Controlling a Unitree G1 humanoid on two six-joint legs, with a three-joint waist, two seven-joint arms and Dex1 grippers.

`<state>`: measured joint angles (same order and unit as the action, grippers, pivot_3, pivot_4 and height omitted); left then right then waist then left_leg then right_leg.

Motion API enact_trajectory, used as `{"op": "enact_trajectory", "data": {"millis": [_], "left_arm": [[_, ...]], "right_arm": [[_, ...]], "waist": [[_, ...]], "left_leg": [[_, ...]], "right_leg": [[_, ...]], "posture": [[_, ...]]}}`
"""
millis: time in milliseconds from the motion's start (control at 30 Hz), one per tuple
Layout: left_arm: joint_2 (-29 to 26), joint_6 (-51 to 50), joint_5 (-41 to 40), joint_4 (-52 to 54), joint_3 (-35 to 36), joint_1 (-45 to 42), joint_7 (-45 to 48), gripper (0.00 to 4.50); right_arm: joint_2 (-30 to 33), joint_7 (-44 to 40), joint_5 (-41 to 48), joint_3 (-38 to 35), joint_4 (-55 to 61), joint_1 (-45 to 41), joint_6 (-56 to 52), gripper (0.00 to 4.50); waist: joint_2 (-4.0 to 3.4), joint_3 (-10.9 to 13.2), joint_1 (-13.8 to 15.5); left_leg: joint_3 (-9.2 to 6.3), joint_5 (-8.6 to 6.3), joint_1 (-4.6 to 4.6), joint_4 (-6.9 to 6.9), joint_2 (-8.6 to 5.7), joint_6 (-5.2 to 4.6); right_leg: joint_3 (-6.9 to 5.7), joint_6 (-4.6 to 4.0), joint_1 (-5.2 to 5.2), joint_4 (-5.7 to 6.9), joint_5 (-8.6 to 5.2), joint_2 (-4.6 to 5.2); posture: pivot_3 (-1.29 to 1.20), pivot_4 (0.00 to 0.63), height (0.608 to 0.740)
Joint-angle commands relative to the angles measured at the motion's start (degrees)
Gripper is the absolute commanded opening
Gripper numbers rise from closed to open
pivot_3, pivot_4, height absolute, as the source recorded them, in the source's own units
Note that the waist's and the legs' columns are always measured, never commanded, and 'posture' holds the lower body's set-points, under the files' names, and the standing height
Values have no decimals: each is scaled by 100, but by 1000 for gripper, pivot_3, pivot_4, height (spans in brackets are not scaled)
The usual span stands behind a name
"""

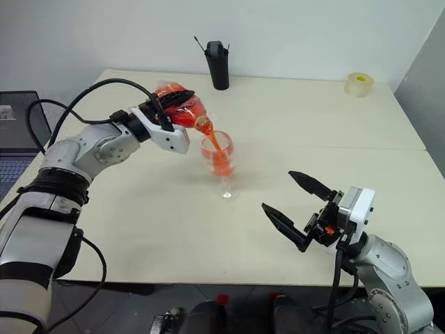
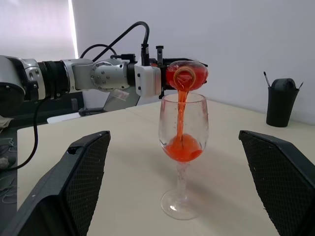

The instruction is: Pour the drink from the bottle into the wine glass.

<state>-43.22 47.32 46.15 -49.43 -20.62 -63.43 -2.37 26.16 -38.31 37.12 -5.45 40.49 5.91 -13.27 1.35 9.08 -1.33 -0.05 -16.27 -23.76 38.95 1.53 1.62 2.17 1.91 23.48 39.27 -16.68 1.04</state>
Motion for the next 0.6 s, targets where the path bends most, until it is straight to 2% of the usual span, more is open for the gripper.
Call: {"op": "enact_trajectory", "data": {"millis": [33,600], "left_arm": [[-141,88,25,17,18,-302,-236,1086],[-202,165,140,-189,-110,-479,-436,1085]], "right_arm": [[-29,28,-7,-10,84,-45,130,4500],[-27,-10,-21,16,23,-138,124,4500]], "waist": [[0,0,0],[0,0,-1]], "left_leg": [[0,0,0,0,0,0],[3,0,2,1,0,0]], "right_leg": [[0,0,0,0,0,0],[2,0,2,8,0,0]], "posture": [[0,150,740],[0,150,740]]}}
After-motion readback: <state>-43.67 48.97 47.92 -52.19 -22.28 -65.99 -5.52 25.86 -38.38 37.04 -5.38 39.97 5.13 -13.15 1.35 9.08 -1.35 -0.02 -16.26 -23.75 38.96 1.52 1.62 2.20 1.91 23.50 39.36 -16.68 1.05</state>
